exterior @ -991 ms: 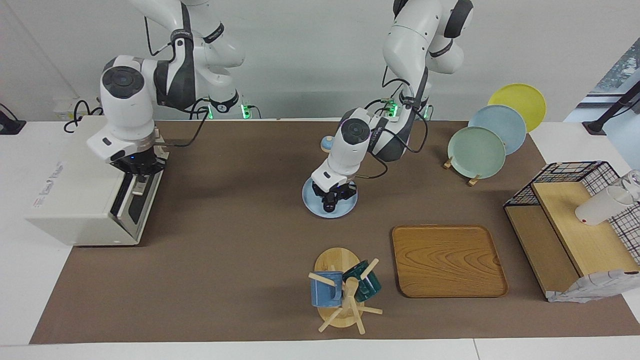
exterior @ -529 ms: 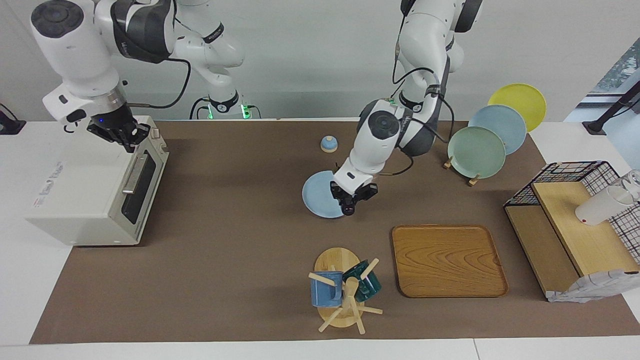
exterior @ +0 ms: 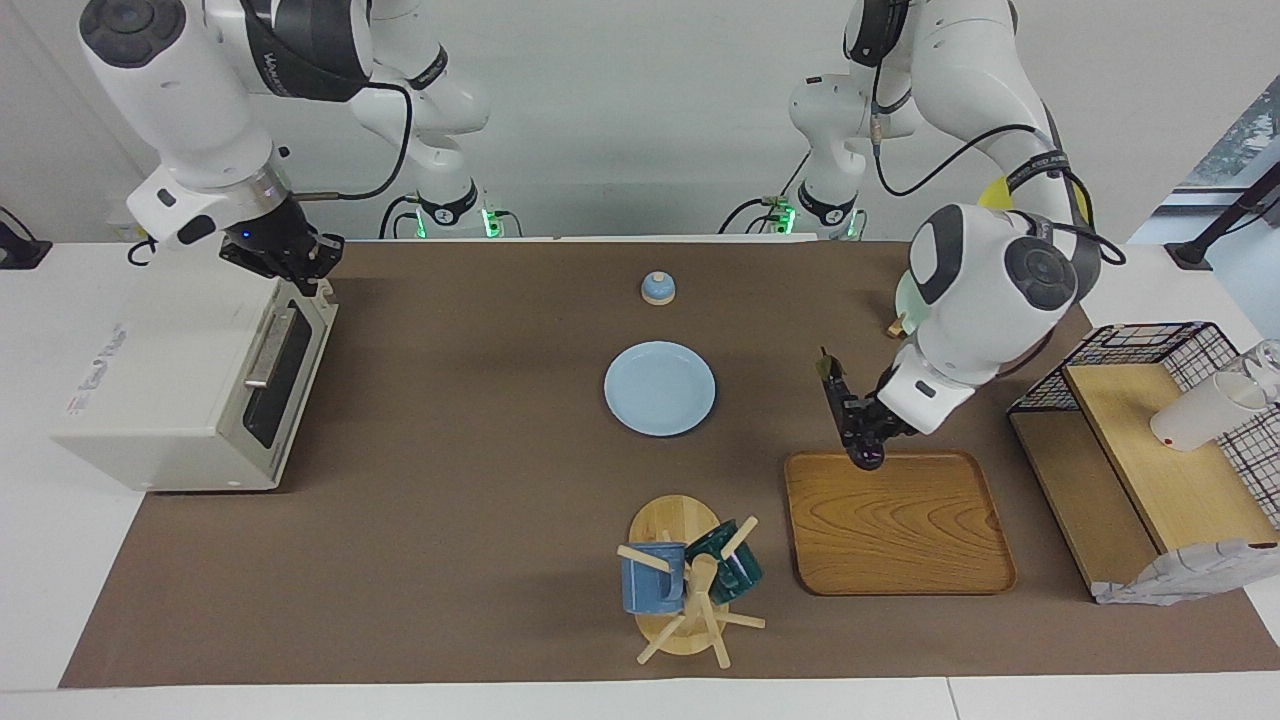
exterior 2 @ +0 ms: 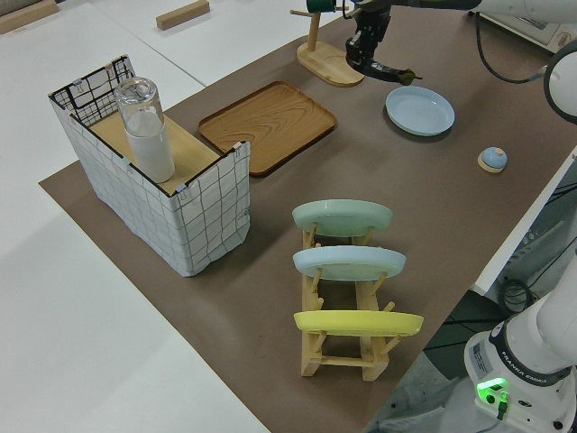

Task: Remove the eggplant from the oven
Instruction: 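Lift the eggplant with the left gripper while the right gripper withdraws, then lower the eggplant onto the wooden tray with the left gripper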

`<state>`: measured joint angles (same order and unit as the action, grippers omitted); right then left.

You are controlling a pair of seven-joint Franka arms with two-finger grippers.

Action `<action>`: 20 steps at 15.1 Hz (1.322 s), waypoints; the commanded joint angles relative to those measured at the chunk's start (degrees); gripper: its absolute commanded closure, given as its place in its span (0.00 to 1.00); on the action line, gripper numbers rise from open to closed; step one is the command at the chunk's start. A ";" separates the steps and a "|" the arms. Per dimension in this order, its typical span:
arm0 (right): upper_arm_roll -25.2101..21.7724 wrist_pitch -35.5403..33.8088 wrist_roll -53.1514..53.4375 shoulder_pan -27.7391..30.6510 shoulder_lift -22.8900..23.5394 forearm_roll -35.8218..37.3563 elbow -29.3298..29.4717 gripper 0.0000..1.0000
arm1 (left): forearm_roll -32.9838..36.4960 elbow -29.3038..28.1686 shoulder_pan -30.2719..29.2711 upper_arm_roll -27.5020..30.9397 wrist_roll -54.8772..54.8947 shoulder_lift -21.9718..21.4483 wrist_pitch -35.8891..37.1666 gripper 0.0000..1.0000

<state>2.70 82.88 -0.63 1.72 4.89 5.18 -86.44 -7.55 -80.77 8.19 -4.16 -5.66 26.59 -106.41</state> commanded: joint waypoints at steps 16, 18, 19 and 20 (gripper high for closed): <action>-4.72 2.11 0.36 -3.21 -6.39 -1.75 -8.65 0.00 | 5.96 4.03 -3.53 -0.67 9.27 12.70 -11.82 0.01; -4.99 2.29 0.37 -2.95 -6.04 -1.93 -8.31 0.00 | 5.35 6.40 -4.05 -0.85 9.27 12.70 -6.65 0.00; -5.08 2.29 0.36 -2.77 -5.95 -1.93 -8.30 0.00 | 5.09 7.72 -4.06 -0.76 9.18 12.52 -3.84 0.00; -5.08 2.20 0.45 -2.77 -5.95 -1.93 -8.30 0.00 | 4.91 7.99 -4.06 -0.68 8.92 11.65 -1.81 0.00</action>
<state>-1.82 83.84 -0.18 -1.16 -0.03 4.95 -93.20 -2.77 -73.88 4.61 -4.77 2.94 40.32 -113.40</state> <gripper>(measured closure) 0.000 0.238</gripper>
